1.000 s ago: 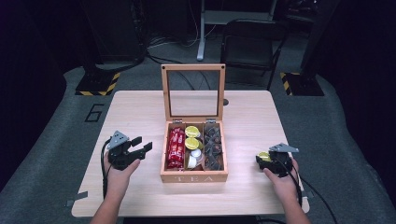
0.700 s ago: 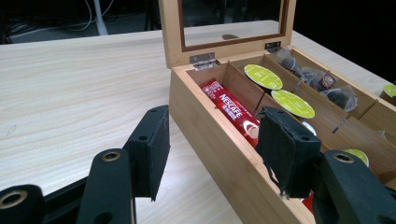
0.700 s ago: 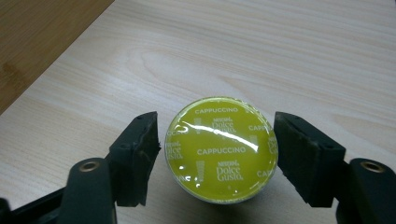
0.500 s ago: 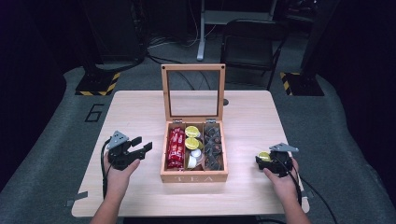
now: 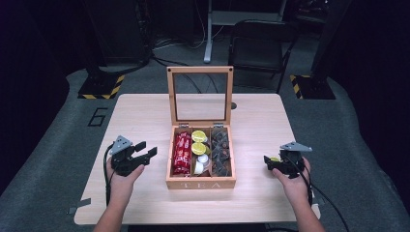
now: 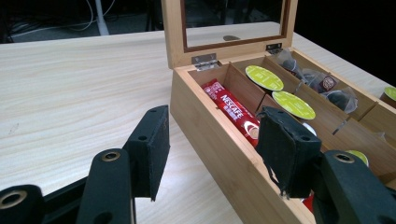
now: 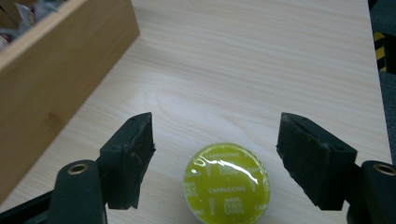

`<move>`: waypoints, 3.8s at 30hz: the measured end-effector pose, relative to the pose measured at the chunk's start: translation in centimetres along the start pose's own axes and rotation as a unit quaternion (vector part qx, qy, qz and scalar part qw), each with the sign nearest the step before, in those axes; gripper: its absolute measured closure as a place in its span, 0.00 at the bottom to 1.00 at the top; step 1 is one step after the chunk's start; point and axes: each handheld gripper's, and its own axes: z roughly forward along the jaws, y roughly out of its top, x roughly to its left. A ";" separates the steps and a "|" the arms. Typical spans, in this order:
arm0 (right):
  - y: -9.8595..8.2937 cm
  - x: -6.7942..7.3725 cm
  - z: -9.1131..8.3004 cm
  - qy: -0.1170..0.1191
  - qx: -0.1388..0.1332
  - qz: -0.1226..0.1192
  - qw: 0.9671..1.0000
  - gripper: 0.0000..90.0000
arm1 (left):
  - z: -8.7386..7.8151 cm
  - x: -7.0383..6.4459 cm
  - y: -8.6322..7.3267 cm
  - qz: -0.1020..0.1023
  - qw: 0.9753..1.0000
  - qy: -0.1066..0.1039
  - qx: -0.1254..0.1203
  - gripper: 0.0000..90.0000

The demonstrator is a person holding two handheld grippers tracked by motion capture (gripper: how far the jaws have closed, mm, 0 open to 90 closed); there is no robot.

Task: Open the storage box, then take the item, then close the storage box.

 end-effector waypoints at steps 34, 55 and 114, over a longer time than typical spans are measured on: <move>12.6 6.3 -1.1 0.085 -0.029 -0.087 0.992 0.40 | 0.0 -0.1 0.0 -0.002 1.000 -0.001 -0.002 0.49; 16.3 7.3 1.4 0.109 -0.024 -0.096 0.989 0.42 | 0.2 0.0 0.0 -0.003 1.000 -0.002 -0.002 0.49; 18.9 7.0 11.5 0.100 -0.001 -0.054 0.994 0.39 | -1.4 1.0 -0.4 -0.017 1.000 0.008 -0.006 0.48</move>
